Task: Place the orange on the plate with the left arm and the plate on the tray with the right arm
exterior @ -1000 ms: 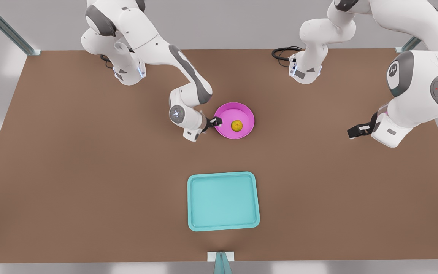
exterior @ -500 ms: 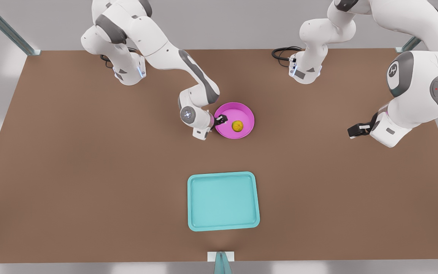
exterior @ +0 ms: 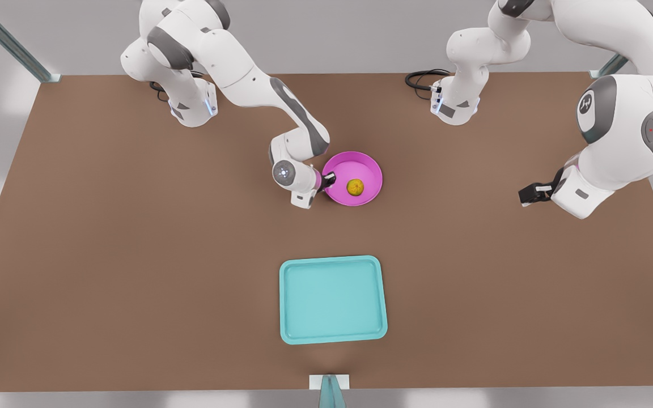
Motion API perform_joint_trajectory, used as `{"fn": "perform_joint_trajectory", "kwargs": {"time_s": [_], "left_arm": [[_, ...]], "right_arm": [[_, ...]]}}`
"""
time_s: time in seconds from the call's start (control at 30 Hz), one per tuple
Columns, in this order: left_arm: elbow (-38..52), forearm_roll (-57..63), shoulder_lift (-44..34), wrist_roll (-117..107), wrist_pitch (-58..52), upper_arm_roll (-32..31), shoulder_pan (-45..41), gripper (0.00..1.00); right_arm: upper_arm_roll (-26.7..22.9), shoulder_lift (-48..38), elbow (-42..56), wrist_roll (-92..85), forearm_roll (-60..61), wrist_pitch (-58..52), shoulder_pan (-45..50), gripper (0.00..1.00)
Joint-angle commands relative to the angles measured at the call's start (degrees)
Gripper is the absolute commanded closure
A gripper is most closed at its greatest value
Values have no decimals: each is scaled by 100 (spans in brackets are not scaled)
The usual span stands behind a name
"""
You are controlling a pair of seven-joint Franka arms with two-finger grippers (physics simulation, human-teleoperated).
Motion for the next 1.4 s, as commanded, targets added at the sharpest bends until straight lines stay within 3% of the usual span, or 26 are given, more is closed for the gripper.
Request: {"fn": "perform_joint_trajectory", "kwargs": {"time_s": [0.0, 0.07, 0.47, 0.67, 1.1, 1.37], "left_arm": [[3, 5, -13, 124, -1, -2, -1, 0], [3, 5, -13, 124, -1, -2, -1, 0], [3, 5, -5, 72, -1, -37, -1, 0], [3, -4, 13, 71, 8, -37, -1, 0], [3, 5, 4, 63, 8, -37, -1, 0], [3, 5, 13, 63, 8, -37, -1, 0]], "right_arm": [[7, -1, 32, -189, 4, -3, 0, 73], [16, 16, 49, -181, 4, -3, 0, 79], [-2, -1, 489, -137, 56, -345, -114, 79], [-20, 51, 1148, -101, 65, -495, -843, 79], [-37, 2178, 4268, 39, 13, -662, -2293, 79], [-46, 2636, 4848, 22, 4, -662, -2522, 79]]}}
